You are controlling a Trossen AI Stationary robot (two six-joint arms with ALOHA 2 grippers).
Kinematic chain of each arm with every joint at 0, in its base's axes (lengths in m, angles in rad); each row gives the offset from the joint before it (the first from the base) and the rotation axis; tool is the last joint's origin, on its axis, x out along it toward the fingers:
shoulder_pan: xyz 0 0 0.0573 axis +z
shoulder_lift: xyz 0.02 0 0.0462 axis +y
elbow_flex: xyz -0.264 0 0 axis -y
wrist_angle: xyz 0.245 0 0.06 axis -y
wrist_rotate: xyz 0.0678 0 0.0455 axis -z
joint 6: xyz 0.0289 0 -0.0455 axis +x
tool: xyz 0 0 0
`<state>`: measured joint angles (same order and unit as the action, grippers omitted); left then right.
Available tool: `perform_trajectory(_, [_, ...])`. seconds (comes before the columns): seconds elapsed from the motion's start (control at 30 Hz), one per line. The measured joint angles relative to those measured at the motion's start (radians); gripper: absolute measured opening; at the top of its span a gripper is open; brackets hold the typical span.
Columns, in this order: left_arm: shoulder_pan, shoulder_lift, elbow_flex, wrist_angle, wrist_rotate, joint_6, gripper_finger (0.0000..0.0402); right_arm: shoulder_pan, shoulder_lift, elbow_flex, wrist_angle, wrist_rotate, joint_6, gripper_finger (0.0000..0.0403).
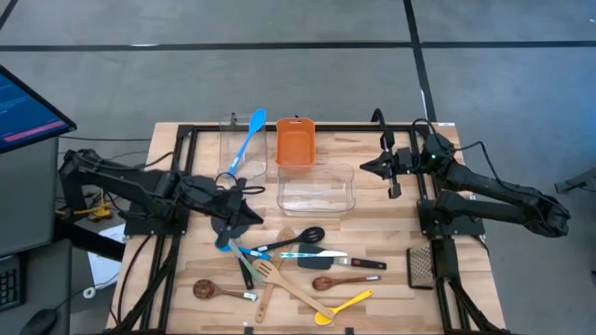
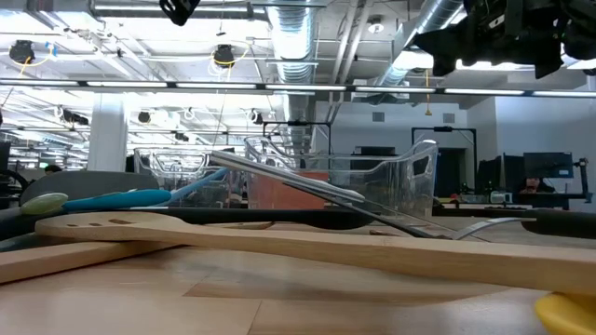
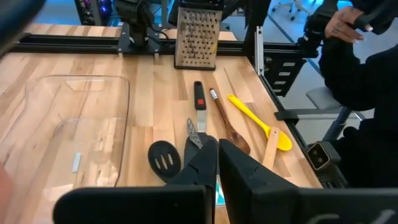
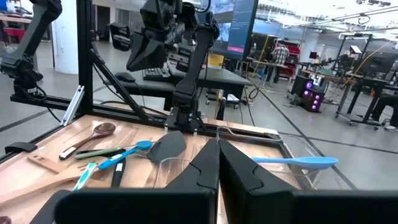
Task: Pick & Place Kitchen Items
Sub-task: Put the green knife into the orange bin
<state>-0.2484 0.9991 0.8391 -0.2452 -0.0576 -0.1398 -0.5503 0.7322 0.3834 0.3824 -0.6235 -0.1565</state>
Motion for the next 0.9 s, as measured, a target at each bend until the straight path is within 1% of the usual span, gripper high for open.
perform_trajectory(0.37, [0.016, -0.001, 0.0, 0.021, -0.004, 0.0, 0.0002, -0.001, 0.0, 0.0, -0.005, 0.003, -0.01, 0.0])
perform_trajectory(0.5, [0.017, -0.001, 0.0, 0.083, -0.004, 0.0, 0.0002, -0.001, 0.0, 0.0, -0.027, 0.003, 0.0, 0.0])
perform_trajectory(0.6, [0.012, 0.009, 0.0, 0.141, -0.004, 0.0, 0.0002, 0.003, 0.0, 0.0, -0.056, 0.003, 0.049, 0.0])
perform_trajectory(0.7, [-0.004, 0.035, 0.0, 0.199, -0.003, -0.003, 0.0002, 0.029, 0.0, 0.0, -0.061, 0.002, 0.108, 0.0])
perform_trajectory(0.8, [-0.027, 0.075, 0.0, 0.255, -0.006, -0.024, 0.0002, 0.076, 0.0, 0.0, -0.06, 0.002, 0.13, 0.0])
perform_trajectory(0.9, [-0.063, 0.12, 0.001, 0.29, -0.048, -0.069, 0.0002, 0.148, 0.0, 0.0, -0.06, 0.017, 0.132, 0.0])
